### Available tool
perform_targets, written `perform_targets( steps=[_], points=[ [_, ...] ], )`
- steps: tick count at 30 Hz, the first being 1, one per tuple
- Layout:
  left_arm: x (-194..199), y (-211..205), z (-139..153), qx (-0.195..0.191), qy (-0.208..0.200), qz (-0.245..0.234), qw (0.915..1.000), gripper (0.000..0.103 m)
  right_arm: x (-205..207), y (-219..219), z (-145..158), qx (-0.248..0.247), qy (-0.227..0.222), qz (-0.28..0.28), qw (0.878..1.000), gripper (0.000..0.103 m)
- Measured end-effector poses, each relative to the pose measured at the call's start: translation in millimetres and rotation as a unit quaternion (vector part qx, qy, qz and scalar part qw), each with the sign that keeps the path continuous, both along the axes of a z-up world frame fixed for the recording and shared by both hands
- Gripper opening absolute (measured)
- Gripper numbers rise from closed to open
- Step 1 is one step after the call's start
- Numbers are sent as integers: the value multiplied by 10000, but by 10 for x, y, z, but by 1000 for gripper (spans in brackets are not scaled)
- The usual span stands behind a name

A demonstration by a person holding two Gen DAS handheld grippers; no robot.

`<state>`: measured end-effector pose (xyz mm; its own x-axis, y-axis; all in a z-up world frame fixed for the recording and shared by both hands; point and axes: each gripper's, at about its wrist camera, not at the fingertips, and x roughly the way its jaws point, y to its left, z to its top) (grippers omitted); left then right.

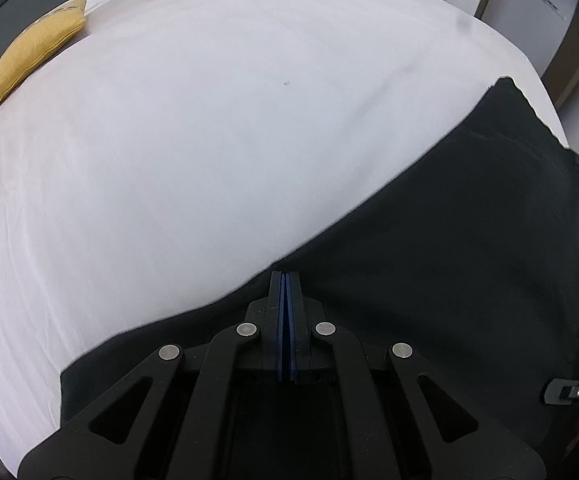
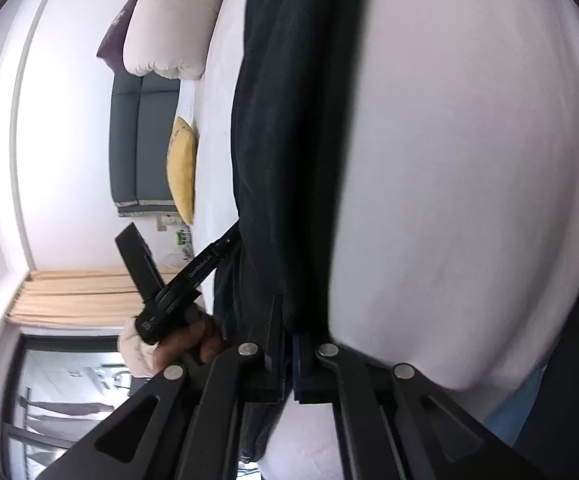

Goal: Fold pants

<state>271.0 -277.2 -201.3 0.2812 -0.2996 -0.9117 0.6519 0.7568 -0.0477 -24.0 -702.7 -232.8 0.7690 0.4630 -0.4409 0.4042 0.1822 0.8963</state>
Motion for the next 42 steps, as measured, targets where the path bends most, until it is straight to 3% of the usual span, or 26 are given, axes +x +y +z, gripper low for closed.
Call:
perform_targets(
  steps=[2, 4, 5, 8, 10, 13, 16, 19, 21, 23, 28, 29, 32, 33, 35, 40, 42],
  points=[
    [39, 55, 132, -95, 24, 84, 9999, 2, -30, -10, 18, 41, -52, 51, 10000, 2],
    [-1, 200, 363, -224, -224, 100, 9994, 2, -112, -25, 140, -148, -2, 44, 9999, 7],
    [-27, 329, 506, -320, -366, 145, 9987, 2, -170, -38, 256, -427, 39, 49, 9991, 13],
    [-81, 739, 714, -573, -250, 356, 9974, 2, -253, -67, 566, -1095, 14, 177, 9938, 14],
    [-143, 944, 707, -542, -197, 415, 9975, 2, -159, -58, 752, -1308, -156, 423, 9904, 14],
    [-95, 1101, 416, -275, 99, 578, 9979, 2, 230, 80, 903, -1388, -448, 910, 9851, 12],
    [60, 1198, 73, -316, 488, 922, 9940, 2, 647, 286, 814, -1238, -406, 1372, 9819, 10],
    [175, 1178, 44, -438, 446, 1136, 9916, 2, 1018, 381, 614, -1174, -164, 1637, 9794, 10],
    [267, 1107, 77, -321, 305, 1097, 9930, 2, 1106, 344, 540, -1193, -3, 1602, 9798, 10],
    [287, 1120, 162, -359, 265, 1205, 9917, 2, 1267, 308, 524, -1083, -123, 1780, 9780, 10],
    [-24, 1265, 543, -556, -373, 1391, 9880, 2, 1501, 155, 286, -973, 147, 2047, 9739, 10],
    [-62, 1271, 530, -498, -371, 1360, 9888, 2, 1534, 96, 243, -1033, 244, 2036, 9733, 0],
    [-54, 1082, 144, -152, -74, 1293, 9915, 2, 1524, -346, 61, -708, 296, 1589, 9843, 0],
    [-15, 1085, 6, -301, 99, 1377, 9900, 2, 1494, -484, 55, -630, 264, 1411, 9876, 0],
    [29, 1152, -21, -606, 132, 1581, 9855, 2, 1415, -860, 119, -839, 336, 899, 9918, 0],
    [-12, 1004, -34, -399, -106, 1458, 9885, 2, 924, -1739, 137, -821, 412, -285, 9954, 0],
    [-39, 1039, 29, -488, -105, 1524, 9871, 2, 685, -2047, 218, -1122, 492, -755, 9896, 0]
  ],
)
